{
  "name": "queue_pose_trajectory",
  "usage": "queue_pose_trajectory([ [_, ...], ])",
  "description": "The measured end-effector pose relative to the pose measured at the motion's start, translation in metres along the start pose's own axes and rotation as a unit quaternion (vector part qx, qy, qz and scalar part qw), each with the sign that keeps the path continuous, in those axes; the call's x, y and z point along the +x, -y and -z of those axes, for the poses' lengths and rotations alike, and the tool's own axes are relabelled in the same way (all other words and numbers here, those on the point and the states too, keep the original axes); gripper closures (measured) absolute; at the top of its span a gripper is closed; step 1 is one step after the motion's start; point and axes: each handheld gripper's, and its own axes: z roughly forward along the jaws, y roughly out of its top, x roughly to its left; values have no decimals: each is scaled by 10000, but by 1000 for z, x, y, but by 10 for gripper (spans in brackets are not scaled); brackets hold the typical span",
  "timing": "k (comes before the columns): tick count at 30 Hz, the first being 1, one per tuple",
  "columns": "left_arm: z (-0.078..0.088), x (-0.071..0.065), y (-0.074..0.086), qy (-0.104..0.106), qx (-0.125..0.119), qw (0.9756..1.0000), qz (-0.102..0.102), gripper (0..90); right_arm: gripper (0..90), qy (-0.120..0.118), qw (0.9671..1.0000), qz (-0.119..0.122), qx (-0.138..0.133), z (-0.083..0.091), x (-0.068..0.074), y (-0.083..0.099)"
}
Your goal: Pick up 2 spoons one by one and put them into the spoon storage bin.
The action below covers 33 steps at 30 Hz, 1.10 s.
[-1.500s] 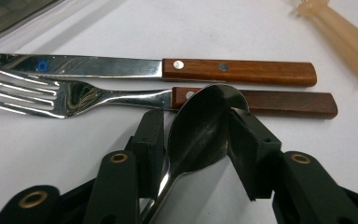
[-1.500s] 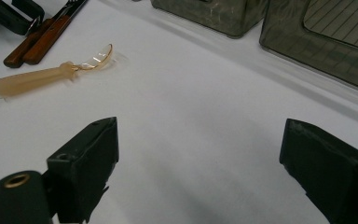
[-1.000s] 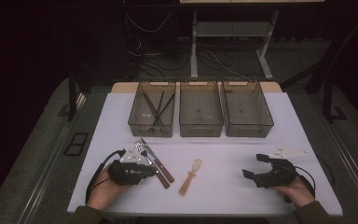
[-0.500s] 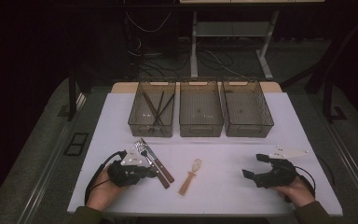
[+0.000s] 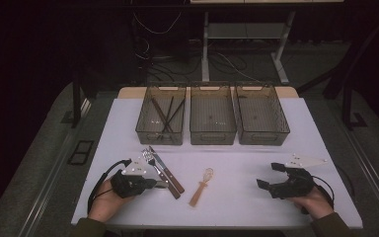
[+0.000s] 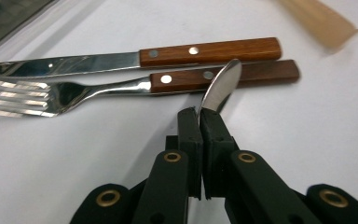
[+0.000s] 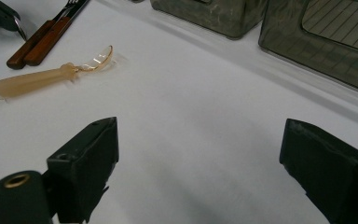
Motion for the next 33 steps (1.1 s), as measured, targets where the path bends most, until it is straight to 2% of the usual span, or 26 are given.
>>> queue_pose_trajectory([
  [4, -1, -1, -1, 74, -31, 10000, -51, 887, 117, 5, 10000, -5, -1, 0, 0, 0],
  [7, -1, -1, -2, 200, -117, 9997, 12, 888, 117, 9, 10000, 0, -7, 0, 0, 0],
  [10, 1, -1, -4, 232, -226, 9995, 68, 889, 117, 15, 10000, 2, -16, 0, 0, 0],
  [20, 7, 10, -12, 34, -362, 9988, 340, 889, 117, 15, 10000, -23, -22, 0, 1, 0],
  [21, 8, 11, -13, 15, -394, 9983, 425, 889, 117, 19, 10000, -20, -22, 0, 1, 0],
  [26, 9, 14, -22, -69, -477, 9971, 590, 889, 117, 5, 10000, -25, -15, 0, 1, 0],
  [29, 9, 17, -28, -107, -543, 9963, 658, 889, 118, 6, 10000, -20, -23, 0, 1, 0],
  [33, 7, 17, -37, -120, -581, 9963, 626, 890, 118, 8, 10000, -32, -22, 0, 0, 0],
])
